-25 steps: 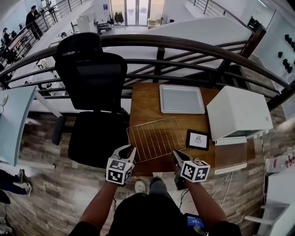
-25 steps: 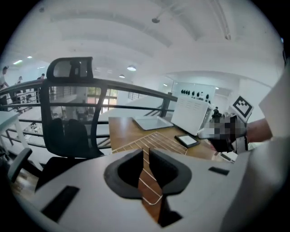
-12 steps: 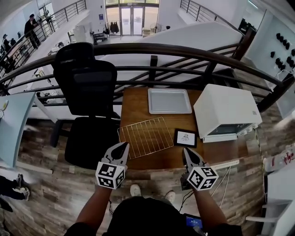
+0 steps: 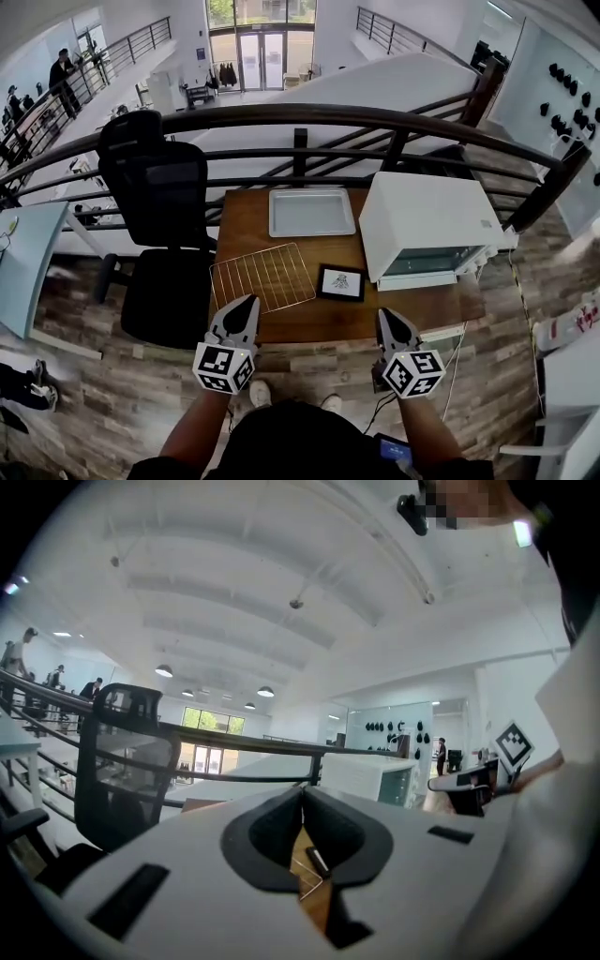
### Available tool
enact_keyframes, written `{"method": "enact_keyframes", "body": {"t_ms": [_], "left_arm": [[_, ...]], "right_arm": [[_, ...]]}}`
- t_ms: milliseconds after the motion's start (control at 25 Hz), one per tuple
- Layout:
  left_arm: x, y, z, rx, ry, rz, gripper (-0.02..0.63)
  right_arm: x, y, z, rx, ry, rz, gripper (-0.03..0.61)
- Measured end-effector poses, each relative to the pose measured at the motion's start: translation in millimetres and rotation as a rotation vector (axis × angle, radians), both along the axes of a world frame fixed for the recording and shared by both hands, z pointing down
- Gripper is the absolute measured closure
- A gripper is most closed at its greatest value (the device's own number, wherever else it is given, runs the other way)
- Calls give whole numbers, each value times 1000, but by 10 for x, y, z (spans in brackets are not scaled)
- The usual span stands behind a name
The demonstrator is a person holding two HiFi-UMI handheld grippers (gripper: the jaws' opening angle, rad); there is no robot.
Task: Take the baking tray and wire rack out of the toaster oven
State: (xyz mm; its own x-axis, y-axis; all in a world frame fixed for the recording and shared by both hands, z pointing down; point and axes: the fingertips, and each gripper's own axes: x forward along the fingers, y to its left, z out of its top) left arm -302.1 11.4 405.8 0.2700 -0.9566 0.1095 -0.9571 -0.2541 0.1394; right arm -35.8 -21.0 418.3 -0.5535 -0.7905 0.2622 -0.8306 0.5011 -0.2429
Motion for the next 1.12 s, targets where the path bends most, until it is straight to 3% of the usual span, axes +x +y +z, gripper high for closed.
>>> {"method": "enact_keyframes", "body": {"t_ms": [240, 360, 480, 680, 880, 1120], "left_arm": [[421, 22, -175, 54, -11, 36, 600], [483, 77, -132, 39, 22, 46, 600], [421, 109, -90, 15, 60, 33, 600], [300, 160, -37, 9, 50, 27, 600], [180, 166, 35, -24, 114, 9, 600], [141, 191, -20, 22, 127, 10, 600]], "right_arm": [[259, -53, -22, 7, -52, 16, 583], [296, -28, -107, 46, -77, 18, 583], [296, -28, -134, 58, -81, 28, 583], [397, -28, -22, 20, -89, 78, 584], [508, 6, -50, 33, -75, 113, 584], [539, 52, -156, 103, -28, 128, 584]]}}
